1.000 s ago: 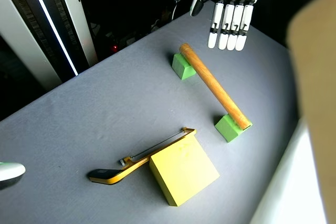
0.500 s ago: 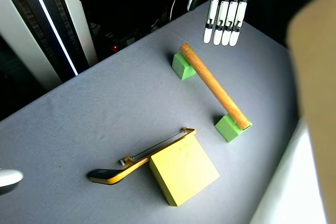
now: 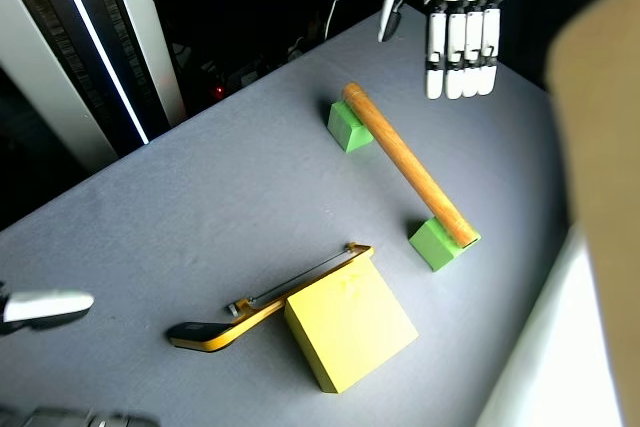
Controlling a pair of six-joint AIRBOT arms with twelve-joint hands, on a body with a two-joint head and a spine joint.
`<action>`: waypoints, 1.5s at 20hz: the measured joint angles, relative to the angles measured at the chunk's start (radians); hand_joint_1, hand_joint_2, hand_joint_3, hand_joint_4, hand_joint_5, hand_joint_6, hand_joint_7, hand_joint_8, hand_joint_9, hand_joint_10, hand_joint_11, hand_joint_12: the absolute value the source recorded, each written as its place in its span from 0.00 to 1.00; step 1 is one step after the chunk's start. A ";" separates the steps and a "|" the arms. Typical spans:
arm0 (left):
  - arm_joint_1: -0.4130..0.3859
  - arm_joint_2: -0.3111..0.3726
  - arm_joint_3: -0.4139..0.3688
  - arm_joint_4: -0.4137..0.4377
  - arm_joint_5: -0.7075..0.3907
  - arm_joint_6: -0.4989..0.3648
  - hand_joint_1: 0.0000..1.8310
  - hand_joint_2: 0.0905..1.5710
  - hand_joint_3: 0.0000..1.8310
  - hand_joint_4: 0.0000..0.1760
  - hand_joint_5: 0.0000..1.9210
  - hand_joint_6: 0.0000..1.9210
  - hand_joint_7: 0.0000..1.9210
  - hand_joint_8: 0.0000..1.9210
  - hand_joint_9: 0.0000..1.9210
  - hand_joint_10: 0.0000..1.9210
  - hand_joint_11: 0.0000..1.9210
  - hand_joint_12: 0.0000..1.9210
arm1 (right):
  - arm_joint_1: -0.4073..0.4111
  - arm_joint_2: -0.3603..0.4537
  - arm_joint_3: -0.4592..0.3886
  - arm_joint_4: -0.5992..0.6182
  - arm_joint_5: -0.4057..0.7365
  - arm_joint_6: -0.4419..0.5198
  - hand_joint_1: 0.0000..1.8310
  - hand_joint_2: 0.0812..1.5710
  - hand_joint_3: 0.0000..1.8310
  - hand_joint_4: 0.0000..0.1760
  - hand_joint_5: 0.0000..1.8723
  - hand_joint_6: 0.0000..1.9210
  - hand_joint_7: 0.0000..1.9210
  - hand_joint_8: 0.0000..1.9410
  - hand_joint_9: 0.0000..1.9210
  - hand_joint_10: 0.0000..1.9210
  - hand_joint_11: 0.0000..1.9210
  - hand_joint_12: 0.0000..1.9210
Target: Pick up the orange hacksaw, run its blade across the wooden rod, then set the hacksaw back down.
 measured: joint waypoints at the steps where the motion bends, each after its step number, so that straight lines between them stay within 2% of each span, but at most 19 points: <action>1: 0.002 0.000 0.000 -0.003 0.021 -0.001 0.07 0.81 0.00 0.00 0.03 0.00 0.02 0.00 0.01 0.00 0.00 0.08 | -0.009 -0.013 0.017 0.000 0.016 0.000 0.54 0.68 0.00 0.00 0.07 0.00 0.05 0.00 0.06 0.00 0.00 0.34; 3: 0.006 0.000 0.011 0.000 0.011 -0.008 0.07 0.81 0.00 0.00 0.02 0.00 0.02 0.00 0.02 0.00 0.00 0.09 | -0.026 -0.027 0.064 0.006 0.054 -0.014 0.54 0.67 0.00 0.00 0.08 0.00 0.06 0.01 0.07 0.00 0.00 0.34; 5: 0.005 -0.003 0.022 0.013 -0.060 -0.012 0.07 0.82 0.00 0.00 0.03 0.00 0.02 0.00 0.02 0.00 0.00 0.07 | -0.040 -0.036 0.103 0.024 0.082 -0.032 0.55 0.67 0.00 0.00 0.08 0.00 0.06 0.00 0.07 0.00 0.00 0.32; 9: 0.002 -0.029 0.065 -0.017 -0.360 -0.016 0.09 0.80 0.00 0.00 0.03 0.00 0.03 0.00 0.03 0.00 0.00 0.10 | -0.085 -0.077 0.135 0.003 0.202 -0.050 0.54 0.66 0.00 0.00 0.08 0.00 0.07 0.00 0.08 0.00 0.00 0.34; 10: 0.002 -0.034 0.076 -0.016 -0.397 -0.004 0.09 0.80 0.00 0.00 0.03 0.00 0.03 0.00 0.03 0.00 0.00 0.10 | -0.102 -0.088 0.149 -0.006 0.228 -0.053 0.54 0.66 0.00 0.00 0.08 0.00 0.07 0.00 0.08 0.00 0.00 0.34; 13: 0.002 -0.069 0.146 -0.014 -0.557 0.087 0.06 0.81 0.00 0.00 0.02 0.00 0.02 0.00 0.02 0.00 0.00 0.10 | -0.146 -0.125 0.244 -0.043 0.313 -0.053 0.54 0.66 0.00 0.00 0.09 0.00 0.07 0.00 0.08 0.00 0.00 0.36; 15: 0.006 -0.098 0.168 -0.036 -0.607 0.180 0.07 0.80 0.00 0.00 0.03 0.00 0.03 0.00 0.02 0.00 0.00 0.10 | -0.150 -0.128 0.282 -0.040 0.365 -0.055 0.53 0.66 0.00 0.00 0.09 0.00 0.07 0.00 0.08 0.00 0.00 0.37; 18: 0.004 -0.116 0.183 -0.059 -0.669 0.372 0.08 0.81 0.00 0.00 0.02 0.00 0.03 0.00 0.02 0.00 0.00 0.10 | -0.191 -0.171 0.320 -0.051 0.474 -0.078 0.52 0.66 0.00 0.00 0.09 0.00 0.08 0.00 0.09 0.00 0.00 0.37; 23: 0.004 -0.117 0.197 -0.043 -0.731 0.354 0.09 0.80 0.00 0.00 0.02 0.00 0.03 0.00 0.03 0.00 0.00 0.12 | -0.211 -0.227 0.377 -0.058 0.565 -0.112 0.53 0.65 0.00 0.00 0.08 0.00 0.07 0.00 0.09 0.00 0.00 0.38; 24: 0.004 -0.118 0.209 -0.018 -0.763 0.275 0.05 0.81 0.00 0.00 0.00 0.00 0.01 0.00 0.01 0.00 0.00 0.09 | -0.212 -0.234 0.390 -0.057 0.575 -0.128 0.53 0.66 0.00 0.00 0.08 0.00 0.07 0.00 0.08 0.00 0.00 0.38; 25: 0.018 -0.123 0.224 0.019 -0.814 0.209 0.08 0.80 0.00 0.00 0.02 0.00 0.03 0.00 0.02 0.00 0.00 0.12 | -0.216 -0.245 0.407 -0.056 0.584 -0.135 0.53 0.65 0.00 0.00 0.07 0.00 0.07 0.00 0.08 0.00 0.00 0.38; 30: 0.048 -0.150 0.261 0.099 -0.897 0.209 0.08 0.81 0.00 0.00 0.03 0.00 0.04 0.00 0.03 0.00 0.00 0.15 | -0.230 -0.298 0.462 -0.056 0.614 -0.156 0.52 0.66 0.00 0.00 0.06 0.00 0.06 0.00 0.08 0.00 0.00 0.37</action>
